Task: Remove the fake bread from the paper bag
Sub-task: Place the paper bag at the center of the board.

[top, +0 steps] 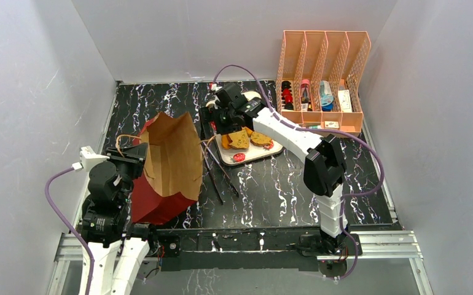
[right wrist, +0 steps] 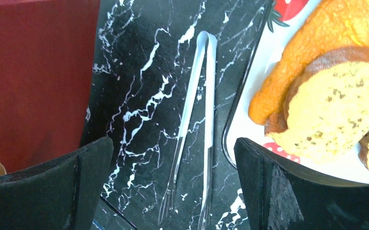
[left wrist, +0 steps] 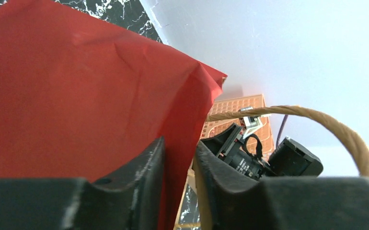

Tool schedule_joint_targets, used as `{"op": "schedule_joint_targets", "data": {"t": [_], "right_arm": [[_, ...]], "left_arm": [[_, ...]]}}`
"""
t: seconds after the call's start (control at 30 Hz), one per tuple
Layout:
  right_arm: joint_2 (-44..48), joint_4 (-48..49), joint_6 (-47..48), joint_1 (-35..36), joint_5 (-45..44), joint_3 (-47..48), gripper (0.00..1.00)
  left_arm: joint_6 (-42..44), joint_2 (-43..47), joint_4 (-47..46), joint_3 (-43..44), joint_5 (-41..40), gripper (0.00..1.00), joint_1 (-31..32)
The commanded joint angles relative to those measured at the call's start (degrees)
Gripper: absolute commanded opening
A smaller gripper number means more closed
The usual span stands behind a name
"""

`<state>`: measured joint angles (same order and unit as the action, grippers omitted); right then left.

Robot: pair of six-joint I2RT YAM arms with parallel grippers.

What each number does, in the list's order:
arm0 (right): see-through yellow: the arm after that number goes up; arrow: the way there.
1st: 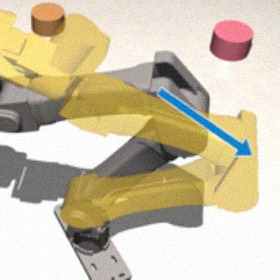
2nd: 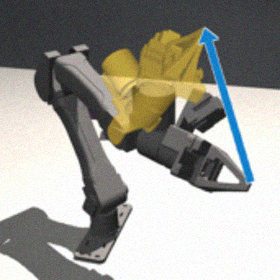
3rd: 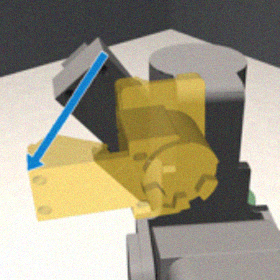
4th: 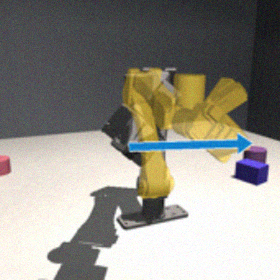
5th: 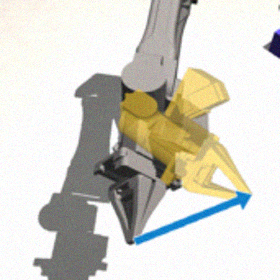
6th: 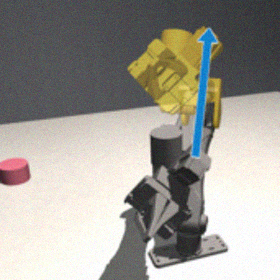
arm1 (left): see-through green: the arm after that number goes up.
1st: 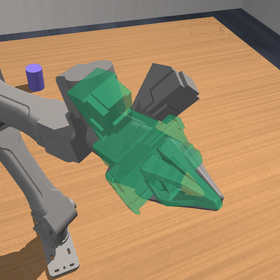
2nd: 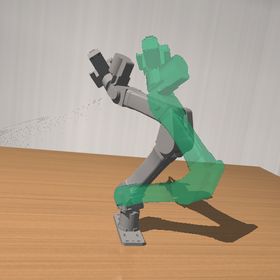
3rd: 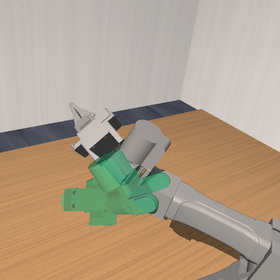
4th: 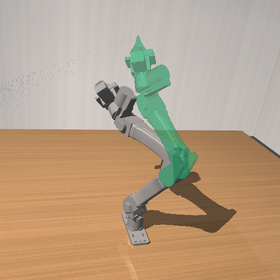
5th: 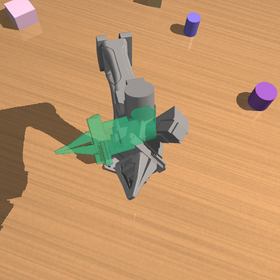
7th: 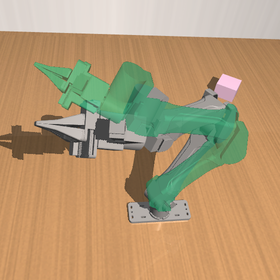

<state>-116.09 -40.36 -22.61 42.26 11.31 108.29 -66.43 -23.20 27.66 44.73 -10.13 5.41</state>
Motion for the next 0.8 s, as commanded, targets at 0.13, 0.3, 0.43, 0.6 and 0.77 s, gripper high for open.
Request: {"op": "schedule_joint_targets", "data": {"t": [0.13,0.3,0.43,0.6,0.77], "right_arm": [[11.7,5.5,-1.6,-1.7,-5.0,-8.8,0.98],[18.8,7.8,-3.7,-3.7,-8.3,-14.4,0.98],[23.4,8.8,-4.7,-6.0,-9.7,-16.3,0.98],[27.4,7.5,-5.2,-6.5,-9.3,-17.0,0.98],[30.6,7.0,-6.0,-5.8,-7.1,-16.8,0.98]], "left_arm": [[1.6,-1.7,-1.3,1.0,0.0,0.05,0.0],[1.1,-3.4,-3.3,1.4,-0.4,0.01,0.0],[0.7,-5.0,-5.9,1.7,-0.6,0.00,0.0],[0.1,-6.4,-11.2,-1.0,-0.2,0.00,0.1],[0.3,-7.7,-14.2,-2.1,0.4,0.00,0.0]]}}
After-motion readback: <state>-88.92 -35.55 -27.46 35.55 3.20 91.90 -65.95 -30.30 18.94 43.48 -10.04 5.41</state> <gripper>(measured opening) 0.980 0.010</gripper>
